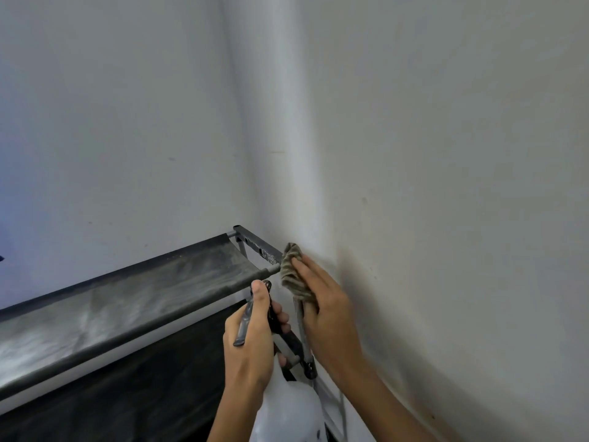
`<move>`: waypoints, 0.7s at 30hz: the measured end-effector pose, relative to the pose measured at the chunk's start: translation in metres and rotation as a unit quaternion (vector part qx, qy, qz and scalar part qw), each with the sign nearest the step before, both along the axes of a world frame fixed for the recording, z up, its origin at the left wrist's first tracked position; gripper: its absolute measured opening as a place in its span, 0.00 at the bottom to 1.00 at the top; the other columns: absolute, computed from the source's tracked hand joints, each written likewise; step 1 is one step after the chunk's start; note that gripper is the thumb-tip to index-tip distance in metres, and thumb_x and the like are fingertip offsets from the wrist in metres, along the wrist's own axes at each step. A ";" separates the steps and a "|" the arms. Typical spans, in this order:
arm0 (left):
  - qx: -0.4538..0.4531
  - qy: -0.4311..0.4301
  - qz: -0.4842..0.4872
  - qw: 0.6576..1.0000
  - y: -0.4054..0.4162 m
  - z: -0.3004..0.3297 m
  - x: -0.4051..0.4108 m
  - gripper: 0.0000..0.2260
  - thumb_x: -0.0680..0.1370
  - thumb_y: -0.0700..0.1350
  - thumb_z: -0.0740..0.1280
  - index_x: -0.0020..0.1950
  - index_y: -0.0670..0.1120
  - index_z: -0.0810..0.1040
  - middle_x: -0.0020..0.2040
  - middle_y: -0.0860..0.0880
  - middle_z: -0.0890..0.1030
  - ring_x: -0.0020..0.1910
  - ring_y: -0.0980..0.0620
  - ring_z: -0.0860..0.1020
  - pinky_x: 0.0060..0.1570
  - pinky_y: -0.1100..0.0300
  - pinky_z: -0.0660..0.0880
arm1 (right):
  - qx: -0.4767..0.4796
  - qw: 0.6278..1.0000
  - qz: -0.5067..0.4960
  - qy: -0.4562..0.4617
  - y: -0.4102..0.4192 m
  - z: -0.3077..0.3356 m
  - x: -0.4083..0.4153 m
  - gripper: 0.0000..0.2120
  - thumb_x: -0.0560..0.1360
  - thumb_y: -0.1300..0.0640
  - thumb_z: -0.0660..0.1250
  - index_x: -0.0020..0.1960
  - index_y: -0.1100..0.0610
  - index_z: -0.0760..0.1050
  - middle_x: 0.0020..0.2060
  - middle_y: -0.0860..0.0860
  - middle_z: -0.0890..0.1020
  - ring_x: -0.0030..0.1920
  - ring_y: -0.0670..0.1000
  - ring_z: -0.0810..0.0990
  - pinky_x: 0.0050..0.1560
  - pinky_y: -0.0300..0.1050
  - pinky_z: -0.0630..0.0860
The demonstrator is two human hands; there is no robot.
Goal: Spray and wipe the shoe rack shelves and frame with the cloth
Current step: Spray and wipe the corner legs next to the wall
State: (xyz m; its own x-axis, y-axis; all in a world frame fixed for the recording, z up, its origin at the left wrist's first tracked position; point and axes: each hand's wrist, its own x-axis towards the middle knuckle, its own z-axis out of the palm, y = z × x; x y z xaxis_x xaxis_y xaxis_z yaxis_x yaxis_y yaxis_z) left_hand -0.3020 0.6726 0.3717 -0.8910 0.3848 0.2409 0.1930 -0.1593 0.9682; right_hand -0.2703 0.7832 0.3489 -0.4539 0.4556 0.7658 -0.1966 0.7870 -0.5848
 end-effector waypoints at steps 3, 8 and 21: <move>0.004 -0.006 0.008 1.000 -0.004 0.001 -0.003 0.30 0.68 0.70 0.58 0.36 0.44 0.79 0.33 0.44 0.81 0.32 0.48 0.79 0.25 0.58 0.72 | -0.207 0.978 0.013 -0.004 0.005 0.008 0.001 0.22 0.73 0.71 0.58 0.61 0.53 0.76 0.51 0.46 0.81 0.52 0.46 0.79 0.52 0.37 0.74; -0.002 -0.014 0.005 1.000 -0.007 0.002 -0.002 0.29 0.68 0.70 0.57 0.35 0.44 0.79 0.32 0.45 0.81 0.32 0.48 0.79 0.27 0.54 0.73 | -0.239 0.967 -0.078 0.033 -0.013 0.006 -0.002 0.22 0.76 0.67 0.59 0.65 0.49 0.73 0.55 0.43 0.77 0.57 0.44 0.75 0.54 0.35 0.71; -0.008 -0.030 -0.001 1.000 -0.014 -0.003 -0.004 0.29 0.69 0.69 0.58 0.38 0.43 0.78 0.32 0.47 0.81 0.33 0.49 0.80 0.28 0.56 0.74 | 0.192 0.975 -0.107 0.026 0.003 -0.049 -0.015 0.27 0.73 0.65 0.68 0.70 0.50 0.69 0.72 0.50 0.63 0.68 0.54 0.67 0.60 0.51 0.76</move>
State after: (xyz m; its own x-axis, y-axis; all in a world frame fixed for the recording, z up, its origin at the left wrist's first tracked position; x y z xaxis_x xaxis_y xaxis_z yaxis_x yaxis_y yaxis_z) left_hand -0.3057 0.6586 0.3687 -0.9030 0.3892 0.1818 0.1352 -0.1443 0.9803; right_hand -0.2858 0.7865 0.3001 -0.3367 0.2112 0.9176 -0.0260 0.9721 -0.2333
